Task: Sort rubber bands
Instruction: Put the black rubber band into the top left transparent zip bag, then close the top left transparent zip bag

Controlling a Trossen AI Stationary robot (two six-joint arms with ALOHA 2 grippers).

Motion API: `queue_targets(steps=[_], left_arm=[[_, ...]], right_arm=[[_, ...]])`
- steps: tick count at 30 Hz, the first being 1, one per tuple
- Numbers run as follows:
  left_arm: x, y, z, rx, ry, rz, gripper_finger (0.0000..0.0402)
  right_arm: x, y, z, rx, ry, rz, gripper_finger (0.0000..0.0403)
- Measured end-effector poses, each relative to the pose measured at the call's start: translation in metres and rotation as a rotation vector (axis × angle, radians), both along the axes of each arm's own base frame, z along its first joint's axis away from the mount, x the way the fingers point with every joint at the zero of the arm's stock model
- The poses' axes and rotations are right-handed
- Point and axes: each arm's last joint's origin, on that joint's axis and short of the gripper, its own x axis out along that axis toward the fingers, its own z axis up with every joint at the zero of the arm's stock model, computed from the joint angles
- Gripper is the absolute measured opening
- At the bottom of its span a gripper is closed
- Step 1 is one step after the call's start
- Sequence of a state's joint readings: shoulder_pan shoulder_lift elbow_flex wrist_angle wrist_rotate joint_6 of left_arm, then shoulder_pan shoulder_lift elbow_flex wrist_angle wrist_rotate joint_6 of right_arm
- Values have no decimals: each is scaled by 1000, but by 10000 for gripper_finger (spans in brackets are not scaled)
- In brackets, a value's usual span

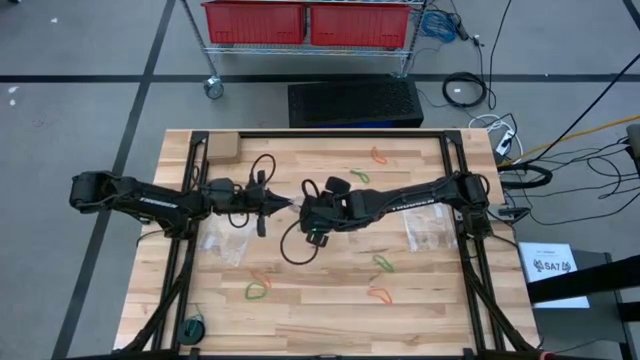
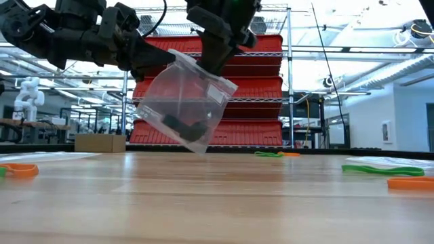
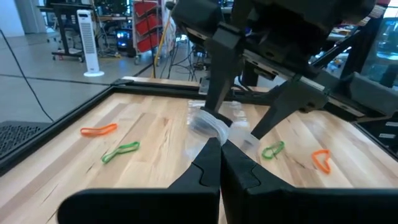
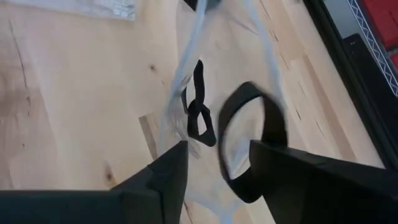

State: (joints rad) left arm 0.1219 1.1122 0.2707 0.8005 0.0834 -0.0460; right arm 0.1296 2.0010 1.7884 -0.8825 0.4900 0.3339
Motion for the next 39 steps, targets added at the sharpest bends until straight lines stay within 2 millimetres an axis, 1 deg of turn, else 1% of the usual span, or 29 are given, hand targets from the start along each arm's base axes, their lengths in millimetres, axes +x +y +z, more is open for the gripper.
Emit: queue_targets(steps=[4,11,16,21,25,31,33,36,39], left_arm=[[0,0,0,0,1,-1,0],[0,0,0,0,1,-1,0],[0,0,0,0,1,0,0],[0,0,0,0,1,2,0],[0,0,0,0,1,3,0],[0,0,0,0,1,5,0],[0,0,0,0,1,5,0],[0,0,0,0,1,5,0],[0,0,0,0,0,5,0]], right_arm=[[1,7,1,-7,-9,30,158],[1,21,2,-23,-29,84,131],[2,24,3,-21,-38,91,107],[7,25,6,-12,-103,90,80],[10,19,7,-9,-119,94,82],[12,2,7,5,-124,56,130],[11,-4,6,2,-106,44,137],[11,-12,5,1,-96,26,127],[17,-18,-1,-3,-104,13,91]])
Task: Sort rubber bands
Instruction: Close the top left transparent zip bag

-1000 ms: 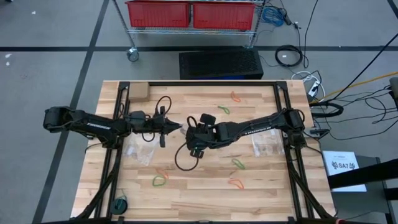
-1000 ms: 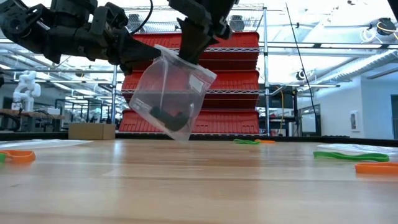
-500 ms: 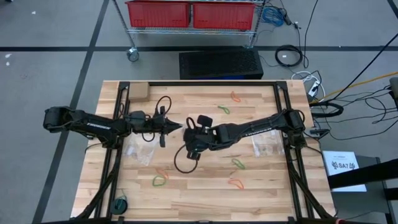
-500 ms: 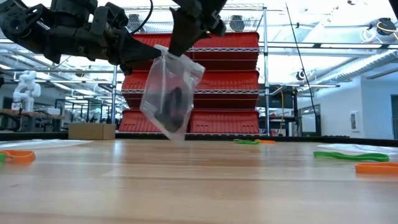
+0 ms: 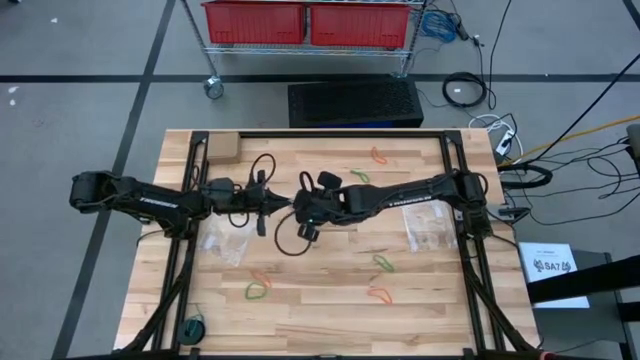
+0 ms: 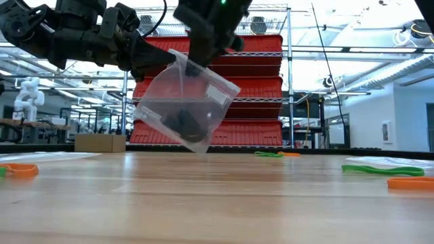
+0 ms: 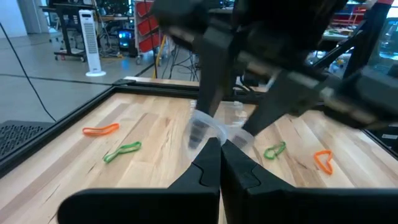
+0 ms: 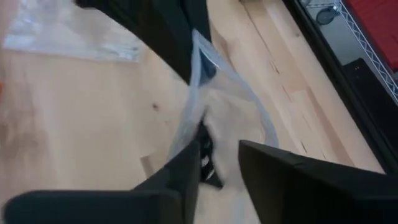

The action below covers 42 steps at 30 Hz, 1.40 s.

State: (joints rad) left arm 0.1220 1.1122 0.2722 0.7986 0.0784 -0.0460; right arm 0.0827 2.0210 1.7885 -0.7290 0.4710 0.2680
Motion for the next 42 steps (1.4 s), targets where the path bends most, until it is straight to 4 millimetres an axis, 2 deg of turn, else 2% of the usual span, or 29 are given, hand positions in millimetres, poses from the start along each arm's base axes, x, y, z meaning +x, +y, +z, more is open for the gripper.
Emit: queue_targets(steps=[4,6,15,26,30,34,38,42], left_arm=[[0,0,0,0,-1,0,0],[0,0,0,0,-1,0,0],[0,0,0,0,0,0,0],[0,0,0,0,0,0,0],[0,0,0,-1,4,0,0],[0,0,-1,-1,8,0,0],[0,0,-1,-1,10,0,0],[0,0,-1,-1,6,0,0]], right_arm=[[9,-6,-12,-22,11,15,25],[11,-7,-17,-29,24,28,7],[15,4,-30,55,38,150,1],[18,16,-43,18,-63,135,0],[13,17,-49,-48,-45,46,0],[1,15,-58,-38,-40,-8,0],[-13,14,-62,-20,-126,-12,0],[-30,12,-64,-11,-287,27,0]])
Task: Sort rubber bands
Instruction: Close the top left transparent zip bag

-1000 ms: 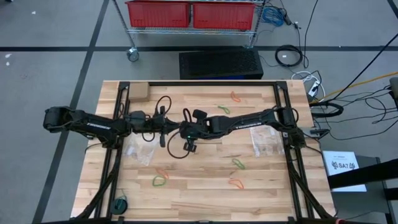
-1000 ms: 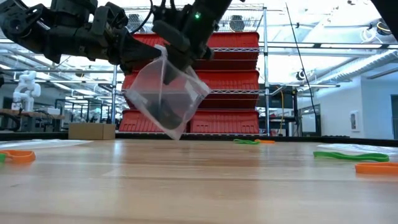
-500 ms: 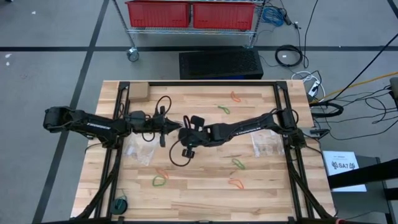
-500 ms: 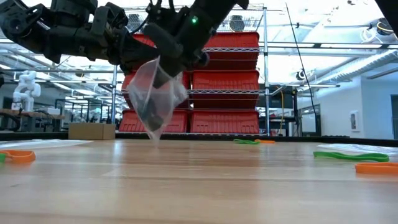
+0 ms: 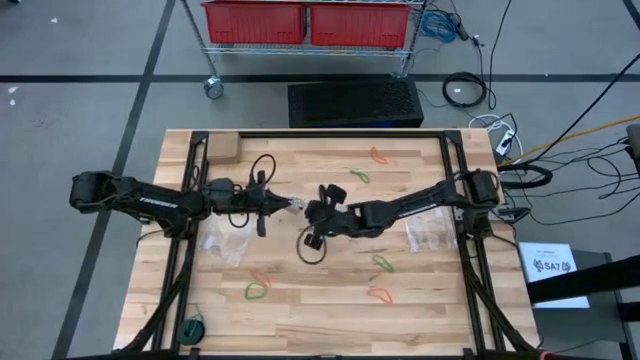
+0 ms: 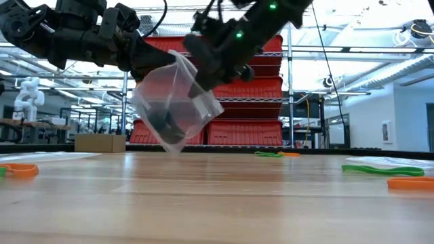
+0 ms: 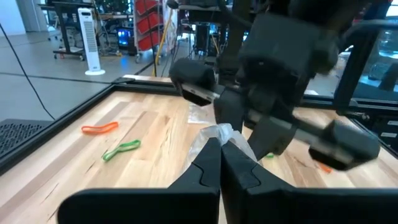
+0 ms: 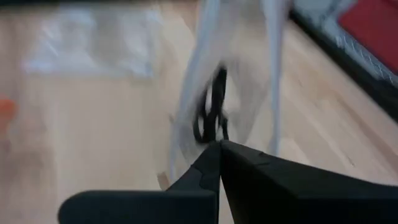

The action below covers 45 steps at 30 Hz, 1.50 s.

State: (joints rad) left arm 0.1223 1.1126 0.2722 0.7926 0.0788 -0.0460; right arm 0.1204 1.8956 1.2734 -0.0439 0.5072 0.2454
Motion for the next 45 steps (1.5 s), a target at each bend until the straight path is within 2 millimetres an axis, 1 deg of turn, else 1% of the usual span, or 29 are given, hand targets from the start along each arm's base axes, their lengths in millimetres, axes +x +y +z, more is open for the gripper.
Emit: queue_targets(steps=[4,7,11,14,19,22,25,28,30,35,42,45], left_arm=[[0,0,0,0,-2,0,0],[0,0,0,0,-1,0,0],[0,0,0,0,-1,2,0],[0,0,0,0,-2,4,0],[0,0,0,1,-2,9,0],[0,0,0,0,-2,9,0],[0,0,0,0,-2,9,0],[0,0,0,1,-2,9,0],[0,0,0,1,-1,9,0],[0,0,0,0,3,8,0],[0,0,-1,0,6,8,0],[0,0,-1,0,6,8,0]], right_arm=[[-9,3,-5,-35,-171,89,0],[-10,3,-11,-48,-192,100,0],[-10,0,-12,-26,-203,73,7],[-9,-6,-11,-11,-225,47,31],[-7,-25,-11,11,-241,-6,94],[-6,-34,-11,46,-252,4,128],[-5,-38,-10,81,-264,45,148],[-5,-33,-7,79,-274,99,153],[-6,-27,-2,66,-277,133,152],[-19,-11,22,54,-261,203,147],[-53,7,58,18,-159,280,147],[-68,10,67,-20,-82,272,146]])
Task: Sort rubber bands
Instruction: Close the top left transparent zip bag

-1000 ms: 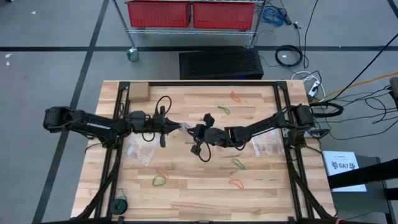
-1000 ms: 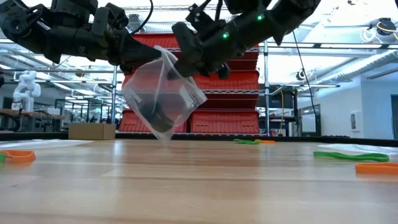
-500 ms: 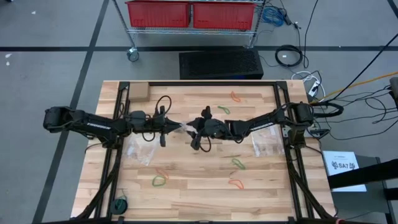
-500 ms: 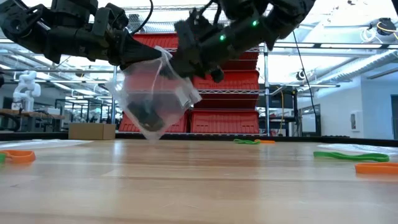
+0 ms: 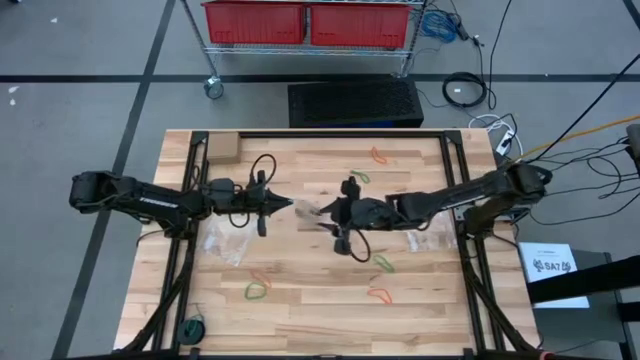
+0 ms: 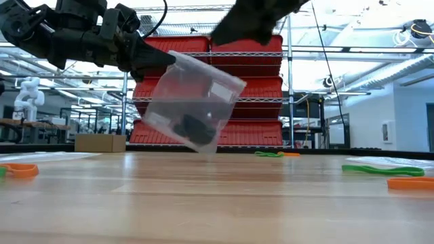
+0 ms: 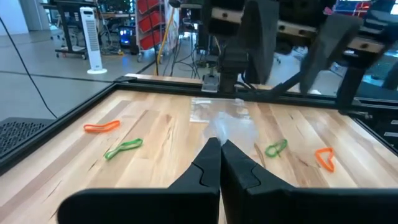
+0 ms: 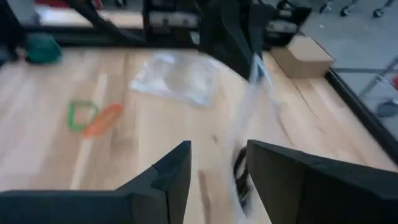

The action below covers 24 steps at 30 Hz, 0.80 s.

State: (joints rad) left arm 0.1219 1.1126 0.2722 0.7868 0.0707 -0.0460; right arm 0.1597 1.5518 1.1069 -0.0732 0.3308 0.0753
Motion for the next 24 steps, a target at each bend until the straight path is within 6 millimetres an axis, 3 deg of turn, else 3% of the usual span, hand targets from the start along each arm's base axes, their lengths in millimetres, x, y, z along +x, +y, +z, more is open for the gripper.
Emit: queue_targets(steps=[5,10,19,24], left_arm=[[0,0,0,0,0,-7,0],[0,-2,0,18,0,-78,0],[-1,-9,-6,106,44,-314,0],[-3,-12,-11,109,84,-418,0]], right_arm=[[-16,-8,-4,-81,147,-100,146],[-16,-15,-15,-143,224,-71,146],[-14,-15,-15,-53,222,30,146],[-6,-10,-10,7,121,135,146]])
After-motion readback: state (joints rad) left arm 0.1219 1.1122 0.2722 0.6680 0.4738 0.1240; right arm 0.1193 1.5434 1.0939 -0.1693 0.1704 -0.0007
